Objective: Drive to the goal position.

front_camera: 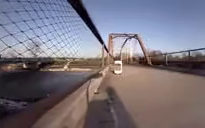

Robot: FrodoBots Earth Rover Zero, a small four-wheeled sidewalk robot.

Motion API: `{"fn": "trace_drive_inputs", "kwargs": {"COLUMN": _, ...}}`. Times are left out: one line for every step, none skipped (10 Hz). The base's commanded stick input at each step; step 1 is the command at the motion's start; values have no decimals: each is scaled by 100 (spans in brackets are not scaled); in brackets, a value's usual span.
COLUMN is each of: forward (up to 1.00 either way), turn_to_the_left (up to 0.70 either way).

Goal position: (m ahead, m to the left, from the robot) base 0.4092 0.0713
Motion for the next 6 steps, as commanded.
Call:
{"fn": "trace_drive_inputs", "kwargs": {"forward": 0, "turn_to_the_left": -45}}
{"fn": "trace_drive_inputs", "kwargs": {"forward": 0, "turn_to_the_left": -17}}
{"fn": "trace_drive_inputs", "kwargs": {"forward": 0, "turn_to_the_left": 0}}
{"fn": "trace_drive_inputs", "kwargs": {"forward": 0, "turn_to_the_left": 0}}
{"fn": "trace_drive_inputs", "kwargs": {"forward": 0, "turn_to_the_left": 0}}
{"fn": "trace_drive_inputs", "kwargs": {"forward": 0, "turn_to_the_left": 0}}
